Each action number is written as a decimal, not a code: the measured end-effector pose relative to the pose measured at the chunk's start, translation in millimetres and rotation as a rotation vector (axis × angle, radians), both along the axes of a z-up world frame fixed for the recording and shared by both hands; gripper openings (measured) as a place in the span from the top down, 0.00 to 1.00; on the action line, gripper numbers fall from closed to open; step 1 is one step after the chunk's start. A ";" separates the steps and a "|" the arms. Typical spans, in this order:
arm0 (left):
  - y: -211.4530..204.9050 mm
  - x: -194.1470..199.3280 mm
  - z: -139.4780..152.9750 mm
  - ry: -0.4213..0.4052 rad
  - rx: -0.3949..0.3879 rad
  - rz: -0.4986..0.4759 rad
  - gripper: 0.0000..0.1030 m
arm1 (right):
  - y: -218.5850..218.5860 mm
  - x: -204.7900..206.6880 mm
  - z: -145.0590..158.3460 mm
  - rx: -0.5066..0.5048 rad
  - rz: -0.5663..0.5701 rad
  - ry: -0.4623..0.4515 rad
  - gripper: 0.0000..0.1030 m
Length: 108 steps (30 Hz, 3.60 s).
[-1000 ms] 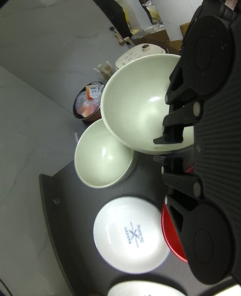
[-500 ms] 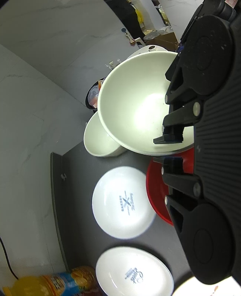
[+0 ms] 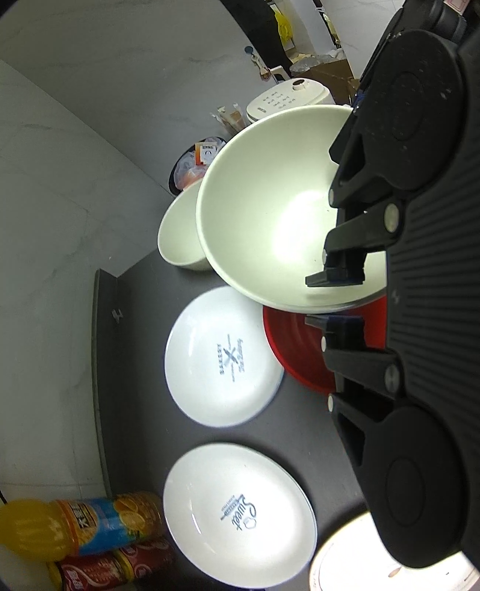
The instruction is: Organize plates and bowls
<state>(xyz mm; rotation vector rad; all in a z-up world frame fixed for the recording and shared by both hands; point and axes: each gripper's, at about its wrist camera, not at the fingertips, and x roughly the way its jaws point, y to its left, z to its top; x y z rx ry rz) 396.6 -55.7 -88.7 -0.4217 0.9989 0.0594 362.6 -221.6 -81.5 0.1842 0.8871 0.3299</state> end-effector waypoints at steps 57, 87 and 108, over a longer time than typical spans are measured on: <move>10.0 7.4 -8.1 0.092 0.116 -0.026 0.42 | 4.7 5.6 -11.2 0.024 -0.061 0.054 0.24; -50.2 83.3 -24.3 0.059 0.107 0.091 0.39 | -53.9 84.8 -36.1 0.021 -0.005 0.085 0.28; -54.5 177.8 -66.2 0.102 0.048 0.235 0.45 | -54.2 180.2 -81.9 0.098 -0.061 0.205 0.41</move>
